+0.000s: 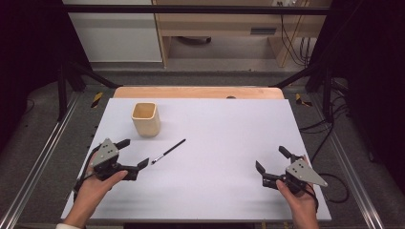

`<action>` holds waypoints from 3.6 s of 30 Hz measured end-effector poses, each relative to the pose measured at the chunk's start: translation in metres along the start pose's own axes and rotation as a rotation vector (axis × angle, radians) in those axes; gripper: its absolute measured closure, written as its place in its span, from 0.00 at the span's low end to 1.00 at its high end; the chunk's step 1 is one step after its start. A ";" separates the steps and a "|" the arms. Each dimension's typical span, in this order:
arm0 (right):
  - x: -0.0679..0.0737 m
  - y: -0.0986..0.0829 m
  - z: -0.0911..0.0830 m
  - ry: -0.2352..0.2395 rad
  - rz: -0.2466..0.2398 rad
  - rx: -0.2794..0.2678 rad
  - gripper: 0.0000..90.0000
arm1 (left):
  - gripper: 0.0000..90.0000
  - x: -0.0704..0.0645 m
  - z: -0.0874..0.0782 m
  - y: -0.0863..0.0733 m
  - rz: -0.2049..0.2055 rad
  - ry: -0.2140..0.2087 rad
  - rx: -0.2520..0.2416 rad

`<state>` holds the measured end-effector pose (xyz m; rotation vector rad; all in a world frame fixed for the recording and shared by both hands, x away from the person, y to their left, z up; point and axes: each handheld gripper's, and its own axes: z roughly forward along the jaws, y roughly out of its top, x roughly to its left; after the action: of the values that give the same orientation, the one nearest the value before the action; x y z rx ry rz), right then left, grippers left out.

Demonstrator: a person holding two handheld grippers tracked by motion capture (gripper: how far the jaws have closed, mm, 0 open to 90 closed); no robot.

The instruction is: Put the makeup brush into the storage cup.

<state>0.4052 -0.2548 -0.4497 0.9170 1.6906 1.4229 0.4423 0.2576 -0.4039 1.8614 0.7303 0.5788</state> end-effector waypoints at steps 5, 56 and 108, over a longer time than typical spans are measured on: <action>-0.003 -0.001 0.000 -0.016 0.019 0.005 0.06 | 0.03 -0.002 0.028 0.017 0.022 0.009 0.070; -0.005 -0.002 0.003 -0.016 0.019 0.027 0.06 | 0.51 0.003 0.124 0.008 0.079 -0.014 0.573; -0.001 0.000 0.004 -0.013 0.013 0.034 0.06 | 0.93 0.003 0.108 0.003 0.106 -0.039 0.654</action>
<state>0.4091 -0.2537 -0.4505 0.9557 1.7061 1.3980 0.5181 0.1902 -0.4415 2.5175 0.8651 0.3898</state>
